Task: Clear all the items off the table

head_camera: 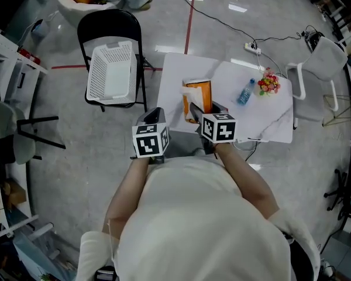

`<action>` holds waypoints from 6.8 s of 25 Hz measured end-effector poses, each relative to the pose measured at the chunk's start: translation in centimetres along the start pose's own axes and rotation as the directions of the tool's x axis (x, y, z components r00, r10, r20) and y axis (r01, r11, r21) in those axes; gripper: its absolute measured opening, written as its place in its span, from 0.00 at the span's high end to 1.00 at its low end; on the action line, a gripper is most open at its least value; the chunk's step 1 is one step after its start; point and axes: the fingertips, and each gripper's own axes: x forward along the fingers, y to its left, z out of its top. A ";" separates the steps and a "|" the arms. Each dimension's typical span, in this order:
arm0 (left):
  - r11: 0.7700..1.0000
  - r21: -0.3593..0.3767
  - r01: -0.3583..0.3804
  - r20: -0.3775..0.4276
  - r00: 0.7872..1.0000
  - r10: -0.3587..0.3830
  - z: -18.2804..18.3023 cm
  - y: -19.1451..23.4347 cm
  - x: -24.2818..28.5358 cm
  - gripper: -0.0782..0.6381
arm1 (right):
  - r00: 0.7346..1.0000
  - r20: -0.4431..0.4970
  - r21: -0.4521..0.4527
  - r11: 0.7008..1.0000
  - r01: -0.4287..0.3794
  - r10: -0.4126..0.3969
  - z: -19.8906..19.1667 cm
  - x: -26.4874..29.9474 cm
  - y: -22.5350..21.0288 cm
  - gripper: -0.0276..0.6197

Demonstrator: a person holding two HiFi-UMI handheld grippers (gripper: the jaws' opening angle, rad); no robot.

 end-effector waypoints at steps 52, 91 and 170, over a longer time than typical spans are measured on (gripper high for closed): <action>0.986 -0.147 -0.083 -0.011 0.997 0.083 -1.0 30.6 -8.0 0.88 | 0.990 -0.116 -0.087 0.992 -0.088 0.077 0.7 15.6 28.1 0.58; 0.964 -0.215 -0.157 -0.153 0.980 0.126 4.8 38.8 5.8 0.88 | 0.934 -0.328 -0.066 0.983 -0.172 0.141 4.8 33.7 26.8 0.58; 0.968 -0.234 -0.094 -0.148 0.987 0.060 4.6 37.4 6.3 0.88 | 0.953 -0.287 0.025 0.995 -0.095 0.098 2.7 32.6 26.0 0.96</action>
